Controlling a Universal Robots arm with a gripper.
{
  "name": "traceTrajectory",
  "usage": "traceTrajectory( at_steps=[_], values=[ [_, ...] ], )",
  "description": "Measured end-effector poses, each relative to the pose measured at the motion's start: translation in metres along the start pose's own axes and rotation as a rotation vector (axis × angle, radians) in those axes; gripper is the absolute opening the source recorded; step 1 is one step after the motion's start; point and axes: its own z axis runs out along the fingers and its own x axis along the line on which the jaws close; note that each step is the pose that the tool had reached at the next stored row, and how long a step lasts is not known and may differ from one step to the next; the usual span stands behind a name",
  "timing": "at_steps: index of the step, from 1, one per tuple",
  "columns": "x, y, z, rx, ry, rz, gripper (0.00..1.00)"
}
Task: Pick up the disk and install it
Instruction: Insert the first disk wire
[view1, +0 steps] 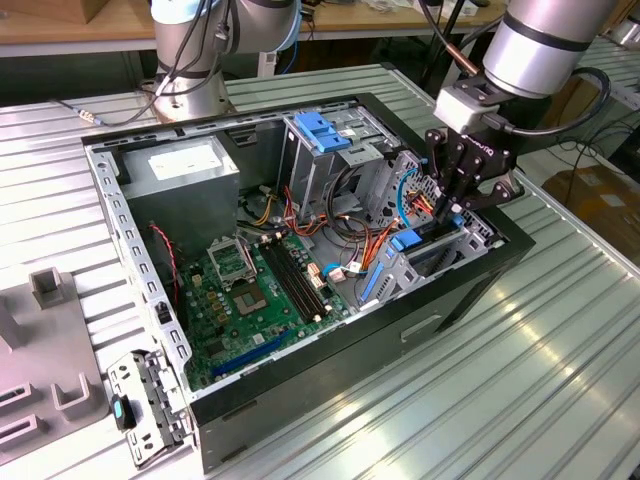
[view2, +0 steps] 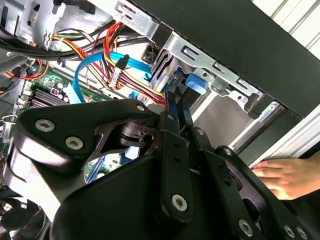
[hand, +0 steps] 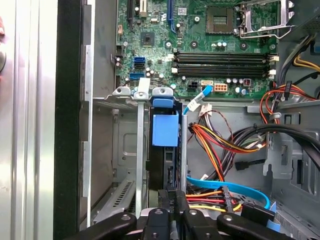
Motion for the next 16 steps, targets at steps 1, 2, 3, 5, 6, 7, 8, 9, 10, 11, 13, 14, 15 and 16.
traceTrajectory(
  at_steps=[1, 2, 3, 5, 6, 7, 8, 9, 10, 11, 13, 14, 15, 16],
  values=[
    [0.0000, 0.0000, 0.0001, 0.0001, -0.0013, 0.000, 0.17],
    [0.0000, 0.0000, 0.0001, 0.0001, -0.0017, 0.000, 0.17],
    [0.0001, 0.0000, -0.0009, 0.0001, -0.0032, 0.000, 0.17],
    [0.0002, 0.0000, -0.0034, 0.0000, -0.0029, 0.000, 0.17],
    [0.0002, 0.0000, -0.0034, 0.0001, -0.0030, 0.000, 0.17],
    [0.0002, 0.0000, -0.0033, 0.0001, -0.0031, 0.000, 0.17],
    [0.0002, 0.0000, -0.0035, 0.0001, -0.0032, 0.000, 0.17],
    [0.0002, 0.0000, -0.0036, 0.0001, -0.0034, 0.000, 0.17],
    [0.0002, 0.0000, -0.0036, 0.0001, -0.0038, 0.000, 0.17],
    [0.0001, 0.0000, -0.0035, 0.0001, -0.0042, 0.000, 0.17],
    [0.0002, 0.0000, -0.0035, 0.0001, -0.0043, 0.000, 0.17],
    [0.0002, 0.0000, -0.0035, 0.0001, -0.0043, 0.000, 0.17],
    [0.0002, 0.0000, -0.0034, 0.0001, -0.0042, 0.000, 0.17],
    [0.0002, 0.0000, -0.0032, 0.0001, -0.0043, 0.000, 0.17]
  ],
)
